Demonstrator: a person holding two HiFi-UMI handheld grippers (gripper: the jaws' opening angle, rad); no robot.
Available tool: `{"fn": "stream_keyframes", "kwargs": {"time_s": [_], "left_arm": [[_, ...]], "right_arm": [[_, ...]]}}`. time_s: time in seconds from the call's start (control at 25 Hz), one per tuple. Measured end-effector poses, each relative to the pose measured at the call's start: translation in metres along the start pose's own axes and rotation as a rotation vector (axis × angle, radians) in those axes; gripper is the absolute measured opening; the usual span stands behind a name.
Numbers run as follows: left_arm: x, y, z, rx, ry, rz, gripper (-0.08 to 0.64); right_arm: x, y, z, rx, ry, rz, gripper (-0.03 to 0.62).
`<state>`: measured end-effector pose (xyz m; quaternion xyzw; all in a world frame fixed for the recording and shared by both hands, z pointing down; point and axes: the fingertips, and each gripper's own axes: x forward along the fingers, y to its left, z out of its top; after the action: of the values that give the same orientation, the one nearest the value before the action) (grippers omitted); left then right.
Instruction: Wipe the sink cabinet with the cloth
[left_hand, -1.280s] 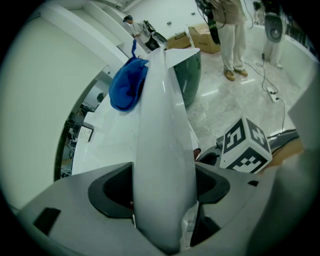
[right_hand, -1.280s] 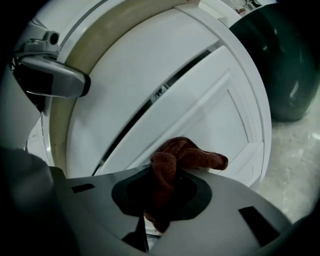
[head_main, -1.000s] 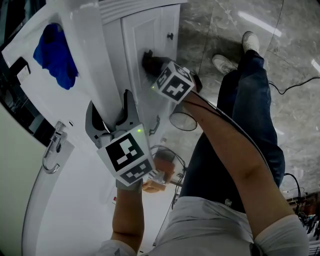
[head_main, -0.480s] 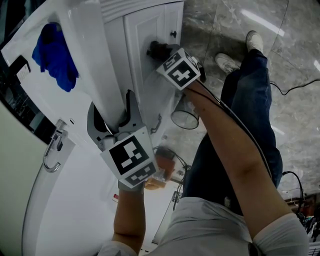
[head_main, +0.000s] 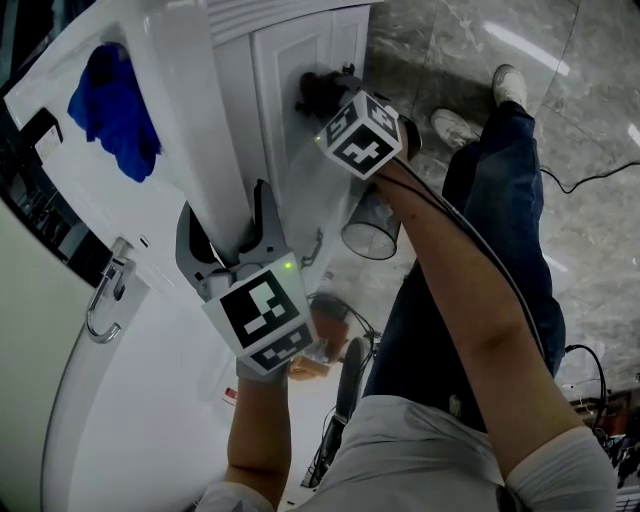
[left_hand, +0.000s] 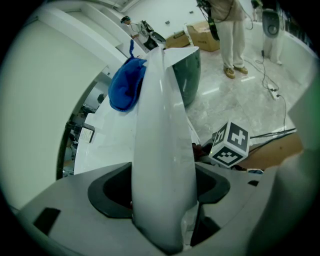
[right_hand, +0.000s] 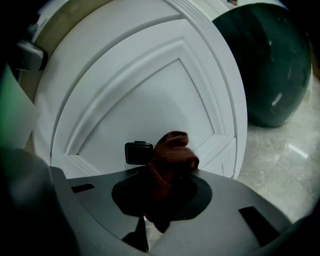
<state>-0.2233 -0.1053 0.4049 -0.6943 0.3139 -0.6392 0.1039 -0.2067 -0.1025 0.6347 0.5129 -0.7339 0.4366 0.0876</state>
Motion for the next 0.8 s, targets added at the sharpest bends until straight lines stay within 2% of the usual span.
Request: {"fn": "stream_keyframes", "kwargs": {"time_s": [0.12,0.2,0.28,0.4,0.8], "left_arm": [[0.0,0.0,-0.001,-0.001,0.003,0.001,0.314],[0.0,0.0,-0.001,0.0,0.002,0.001,0.314],[0.0,0.0,-0.001,0.001,0.001,0.001,0.314],[0.001,0.0,-0.001,0.0,0.001,-0.001,0.314],[0.002,0.001,-0.002,0.002,0.005,0.002,0.314]], "right_arm": [[-0.002,-0.001,0.001,-0.061,0.014,-0.024,0.064],[-0.006,-0.007,0.008,-0.069,-0.008,-0.048,0.064],[-0.015,-0.014,0.028,-0.056,-0.073,-0.064,0.064],[-0.029,-0.014,0.06,-0.128,-0.113,-0.078,0.063],[-0.053,0.026,0.08,-0.278,-0.162,-0.018,0.063]]}}
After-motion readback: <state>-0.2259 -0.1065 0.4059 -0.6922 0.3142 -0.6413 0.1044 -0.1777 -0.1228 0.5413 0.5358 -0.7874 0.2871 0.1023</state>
